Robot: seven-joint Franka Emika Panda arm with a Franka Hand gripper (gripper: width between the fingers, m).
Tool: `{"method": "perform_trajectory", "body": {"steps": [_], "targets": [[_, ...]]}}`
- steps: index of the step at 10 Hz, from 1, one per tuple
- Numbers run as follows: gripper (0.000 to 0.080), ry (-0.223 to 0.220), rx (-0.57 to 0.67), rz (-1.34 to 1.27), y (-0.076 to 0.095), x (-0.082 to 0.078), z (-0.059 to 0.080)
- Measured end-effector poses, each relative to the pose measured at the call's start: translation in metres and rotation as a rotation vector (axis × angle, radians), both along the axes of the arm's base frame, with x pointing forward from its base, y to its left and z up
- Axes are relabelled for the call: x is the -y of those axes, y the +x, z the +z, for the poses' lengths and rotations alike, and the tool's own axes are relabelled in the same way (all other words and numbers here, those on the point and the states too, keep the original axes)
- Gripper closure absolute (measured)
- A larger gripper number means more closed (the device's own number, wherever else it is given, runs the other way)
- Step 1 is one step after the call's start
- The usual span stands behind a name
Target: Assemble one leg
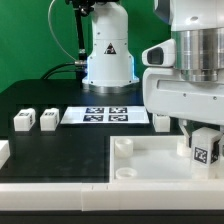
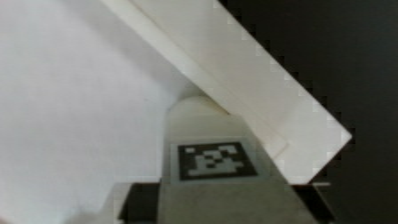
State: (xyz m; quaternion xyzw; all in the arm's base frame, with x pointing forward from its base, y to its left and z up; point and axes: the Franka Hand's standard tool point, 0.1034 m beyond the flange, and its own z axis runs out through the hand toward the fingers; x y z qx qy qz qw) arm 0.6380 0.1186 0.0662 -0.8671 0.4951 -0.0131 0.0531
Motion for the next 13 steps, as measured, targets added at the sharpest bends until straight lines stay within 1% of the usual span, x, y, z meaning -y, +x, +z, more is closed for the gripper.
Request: {"method": "perform_trajectory", "body": {"steps": [1, 3, 6, 9, 10, 11, 12, 13], "targets": [[0.0507, 0.029, -0.051, -0.224, 0.003, 0.001, 0.001], [0.0507, 0.107, -0.094, -0.569, 0.004, 0.001, -0.002], [0.0506, 0.117, -0.122, -0.836, 0.003, -0.002, -0.001], [0.0500, 0.113, -0.125, -0.877, 0.003, 0.000, -0.002], [0.0267, 0.113, -0.125, -0.876, 0.003, -0.001, -0.002], [0.0267, 0.113, -0.125, -0.876, 0.003, -0.001, -0.002], [0.0170, 0.113, -0.125, -0.874, 0.002, -0.002, -0.002], [0.0170, 0.123, -0.120, -0.872, 0.001, -0.011, 0.005]]}}
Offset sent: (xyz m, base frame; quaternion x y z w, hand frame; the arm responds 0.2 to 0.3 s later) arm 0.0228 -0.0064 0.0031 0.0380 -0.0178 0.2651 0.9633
